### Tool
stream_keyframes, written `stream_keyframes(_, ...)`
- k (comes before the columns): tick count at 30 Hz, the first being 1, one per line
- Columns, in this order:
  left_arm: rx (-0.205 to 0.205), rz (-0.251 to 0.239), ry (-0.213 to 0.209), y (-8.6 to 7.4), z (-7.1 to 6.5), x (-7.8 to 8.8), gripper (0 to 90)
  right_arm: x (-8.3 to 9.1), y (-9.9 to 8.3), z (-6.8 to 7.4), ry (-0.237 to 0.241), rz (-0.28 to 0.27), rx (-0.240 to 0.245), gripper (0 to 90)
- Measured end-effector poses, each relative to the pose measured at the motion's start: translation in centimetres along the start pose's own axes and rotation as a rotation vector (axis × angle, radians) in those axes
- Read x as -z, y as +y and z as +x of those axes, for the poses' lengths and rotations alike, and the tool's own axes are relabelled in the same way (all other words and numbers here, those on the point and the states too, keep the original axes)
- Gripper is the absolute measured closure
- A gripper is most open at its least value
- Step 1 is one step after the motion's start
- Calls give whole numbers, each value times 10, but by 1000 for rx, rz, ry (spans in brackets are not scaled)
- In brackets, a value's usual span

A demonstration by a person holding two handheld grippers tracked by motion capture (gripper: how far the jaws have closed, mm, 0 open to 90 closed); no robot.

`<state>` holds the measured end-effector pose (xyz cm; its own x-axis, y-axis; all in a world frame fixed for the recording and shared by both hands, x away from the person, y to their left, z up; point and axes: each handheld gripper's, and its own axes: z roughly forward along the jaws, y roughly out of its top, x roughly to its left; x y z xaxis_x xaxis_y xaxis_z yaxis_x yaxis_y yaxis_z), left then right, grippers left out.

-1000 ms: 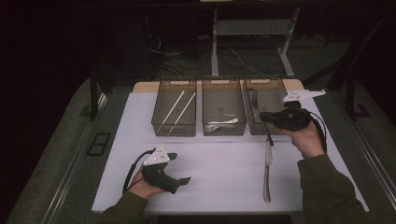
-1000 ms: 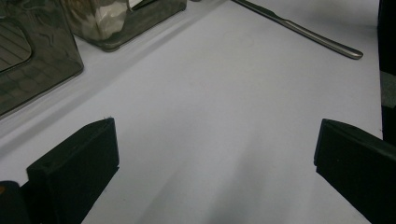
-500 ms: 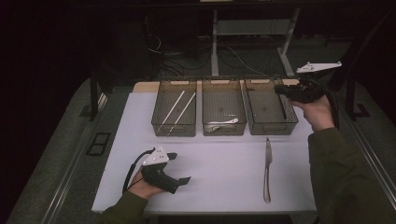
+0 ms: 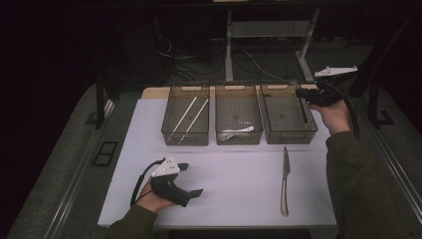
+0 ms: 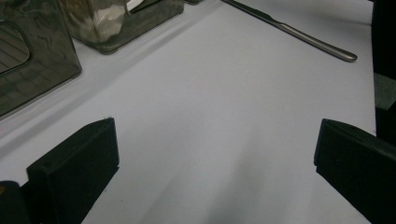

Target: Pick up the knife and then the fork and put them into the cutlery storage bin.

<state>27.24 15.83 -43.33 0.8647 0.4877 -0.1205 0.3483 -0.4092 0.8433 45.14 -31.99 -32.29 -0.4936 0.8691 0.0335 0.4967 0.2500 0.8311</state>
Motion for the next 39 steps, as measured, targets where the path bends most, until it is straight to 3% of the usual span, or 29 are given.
stream_keyframes(9, 1, -2, -2, 0, 0, -1, 0, -23, -38, -10, 5, 136, -32, 853)
stream_keyframes(16, 2, 7, -7, -1, -1, -2, 0, -37, -47, -9, 24, 255, -16, 848)
stream_keyframes(19, 0, 5, -10, -1, -1, -2, 0, -40, -46, -5, 28, 265, -4, 833)
stream_keyframes(24, 3, 4, -10, -1, -1, -2, 0, -41, -44, 0, 25, 253, 0, 647)
stream_keyframes(32, 1, 4, -10, -1, -1, -2, 0, -15, -37, 15, 78, 176, -50, 475)
stream_keyframes(34, 0, 4, -10, 0, -1, -2, 0, -5, -37, 22, 108, 185, -75, 467)
stream_keyframes(39, 0, 5, -10, 0, -2, -2, 0, 17, -45, 41, 117, 195, -40, 499)
